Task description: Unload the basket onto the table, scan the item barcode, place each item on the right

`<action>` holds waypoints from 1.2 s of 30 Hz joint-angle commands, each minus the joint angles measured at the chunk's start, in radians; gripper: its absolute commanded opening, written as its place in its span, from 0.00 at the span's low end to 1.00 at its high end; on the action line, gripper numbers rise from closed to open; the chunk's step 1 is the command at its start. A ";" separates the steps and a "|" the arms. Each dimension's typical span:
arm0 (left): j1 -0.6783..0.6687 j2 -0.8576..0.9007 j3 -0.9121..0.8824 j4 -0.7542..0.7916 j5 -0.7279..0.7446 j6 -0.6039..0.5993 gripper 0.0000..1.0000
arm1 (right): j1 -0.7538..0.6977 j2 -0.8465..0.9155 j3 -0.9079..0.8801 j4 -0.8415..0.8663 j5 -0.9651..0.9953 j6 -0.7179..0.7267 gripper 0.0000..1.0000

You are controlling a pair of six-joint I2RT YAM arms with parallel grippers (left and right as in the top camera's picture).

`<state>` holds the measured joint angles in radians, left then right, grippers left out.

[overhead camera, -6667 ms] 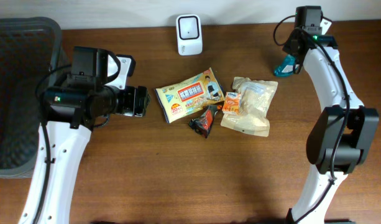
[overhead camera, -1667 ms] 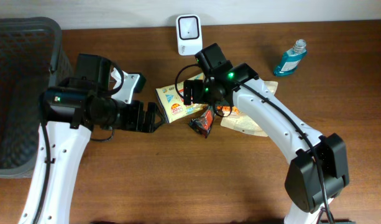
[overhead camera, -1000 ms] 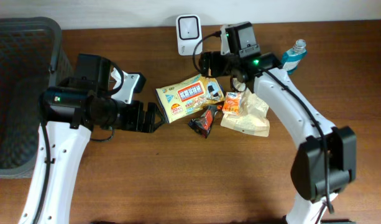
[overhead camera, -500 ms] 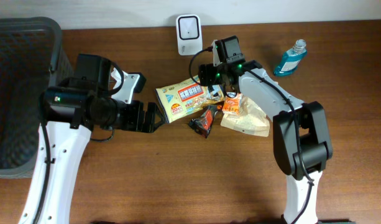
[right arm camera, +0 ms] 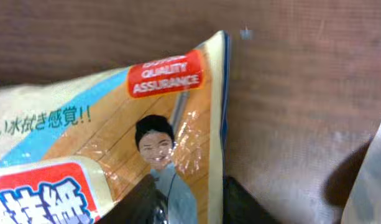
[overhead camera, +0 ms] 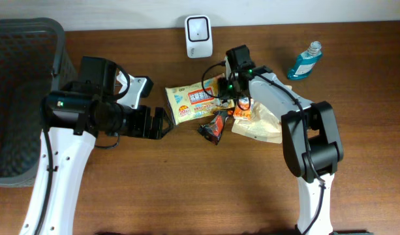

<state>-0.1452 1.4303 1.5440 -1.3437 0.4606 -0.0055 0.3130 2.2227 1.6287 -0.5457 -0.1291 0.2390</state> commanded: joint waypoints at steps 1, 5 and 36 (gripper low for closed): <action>0.003 -0.004 0.010 -0.001 0.013 -0.006 0.99 | -0.008 -0.015 0.060 -0.089 0.003 0.014 0.31; 0.003 -0.004 0.010 -0.001 0.013 -0.006 0.99 | -0.008 -0.046 0.137 -0.245 0.021 0.055 0.36; 0.003 -0.004 0.010 -0.001 0.013 -0.006 0.99 | 0.135 -0.089 0.046 -0.455 -0.267 0.257 0.04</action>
<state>-0.1452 1.4303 1.5440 -1.3437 0.4606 -0.0055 0.4297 2.1422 1.7210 -1.0367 -0.3744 0.4385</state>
